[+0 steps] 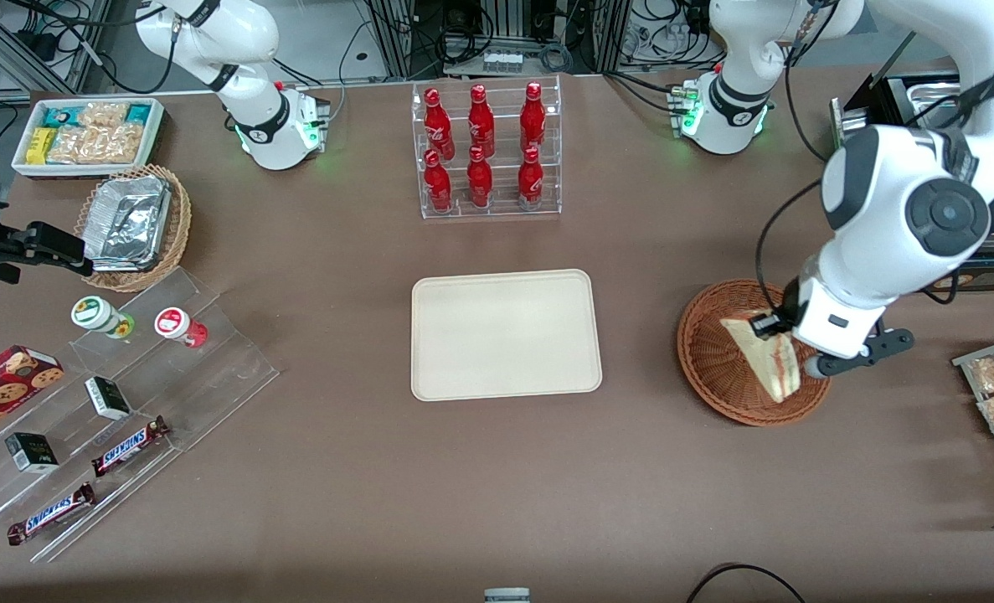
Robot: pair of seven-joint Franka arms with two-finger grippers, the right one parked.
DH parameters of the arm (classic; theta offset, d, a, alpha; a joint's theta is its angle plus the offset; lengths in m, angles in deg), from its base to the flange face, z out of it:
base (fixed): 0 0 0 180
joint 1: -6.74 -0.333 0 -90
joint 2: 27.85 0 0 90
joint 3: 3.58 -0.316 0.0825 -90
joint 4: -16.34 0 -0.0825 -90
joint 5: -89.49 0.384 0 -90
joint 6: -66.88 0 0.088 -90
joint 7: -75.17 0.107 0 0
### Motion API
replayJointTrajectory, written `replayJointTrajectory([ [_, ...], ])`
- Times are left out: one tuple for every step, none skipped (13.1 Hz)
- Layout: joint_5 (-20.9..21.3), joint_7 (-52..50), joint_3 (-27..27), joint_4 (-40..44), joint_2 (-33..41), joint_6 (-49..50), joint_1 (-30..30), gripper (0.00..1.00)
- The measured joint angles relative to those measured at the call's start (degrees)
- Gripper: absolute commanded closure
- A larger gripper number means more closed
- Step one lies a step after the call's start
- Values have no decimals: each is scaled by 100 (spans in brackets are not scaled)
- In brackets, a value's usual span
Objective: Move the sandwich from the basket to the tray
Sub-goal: 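Lift the sandwich and carry it with the left gripper over the cream tray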
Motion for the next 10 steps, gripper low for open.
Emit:
replayJointTrajectory([
  [-5, -1, 29, 116, -8, 41, 196, 100],
  [-13, -22, 52, 186, -42, 46, 435, 100],
  [-18, -61, 66, 242, -107, 45, 692, 100],
  [-21, -142, 75, 279, -191, 43, 942, 100],
  [-23, -272, 82, 322, -300, 35, 1185, 100],
  [-24, -411, 87, 409, -440, 29, 1432, 100],
  [-24, -540, 90, 529, -609, 24, 1678, 100],
  [-24, -627, 92, 672, -797, 21, 1891, 100],
  [-24, -678, 94, 822, -995, 16, 2073, 100],
  [-24, -698, 96, 947, -1185, -12, 2223, 100],
])
